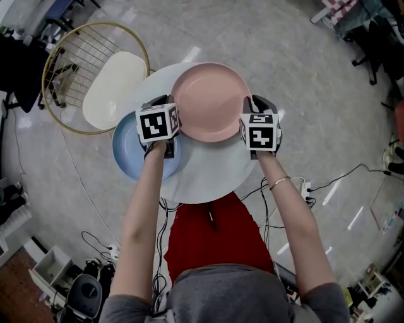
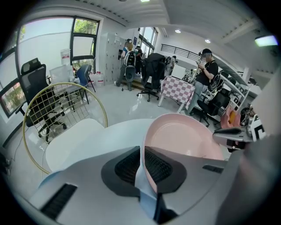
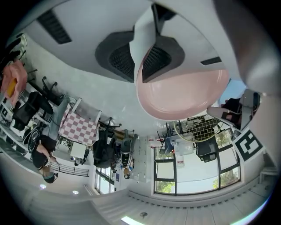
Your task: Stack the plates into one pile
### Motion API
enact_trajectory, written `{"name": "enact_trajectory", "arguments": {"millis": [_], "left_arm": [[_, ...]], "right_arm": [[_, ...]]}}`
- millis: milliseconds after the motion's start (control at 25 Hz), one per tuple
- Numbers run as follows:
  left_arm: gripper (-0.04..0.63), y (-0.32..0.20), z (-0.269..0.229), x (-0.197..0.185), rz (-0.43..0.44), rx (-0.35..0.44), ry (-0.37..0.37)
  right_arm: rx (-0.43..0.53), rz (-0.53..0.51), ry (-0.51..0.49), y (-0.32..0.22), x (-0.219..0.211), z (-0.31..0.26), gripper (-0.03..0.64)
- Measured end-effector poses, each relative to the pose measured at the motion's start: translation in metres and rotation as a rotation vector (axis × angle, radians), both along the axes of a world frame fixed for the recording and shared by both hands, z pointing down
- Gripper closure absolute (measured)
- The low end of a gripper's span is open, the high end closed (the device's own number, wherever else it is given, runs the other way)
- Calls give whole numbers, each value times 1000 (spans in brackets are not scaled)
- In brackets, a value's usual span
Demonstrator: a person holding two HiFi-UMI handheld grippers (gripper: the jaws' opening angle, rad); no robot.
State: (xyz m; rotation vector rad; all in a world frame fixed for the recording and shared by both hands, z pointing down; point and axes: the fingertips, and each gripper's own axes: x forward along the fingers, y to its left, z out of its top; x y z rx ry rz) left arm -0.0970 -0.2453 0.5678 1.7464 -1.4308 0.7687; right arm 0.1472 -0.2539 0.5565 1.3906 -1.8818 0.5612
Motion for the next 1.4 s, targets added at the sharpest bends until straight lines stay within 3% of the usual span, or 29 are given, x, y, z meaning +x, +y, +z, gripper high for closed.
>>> {"name": "enact_trajectory", "arguments": {"millis": [200,360,680,960,1400], "left_arm": [[557,7,-19,-7,-20,67,14],[571,16,-47,-20,-36,145,5],[578,85,-66,-101,-109,200,-10],[580,144,-49,-146,-175,172,6],[578,183,-24,-189,-243,131,30]], "right_arm": [[98,65,10,2,13,-28,566],[90,110,-113,20,9,-50,566],[15,-112,-304,110,-110,-60,568],[-80,-201,-307,155,-167,-34,568],[-160,-123,-208,178,-191,0,566]]}}
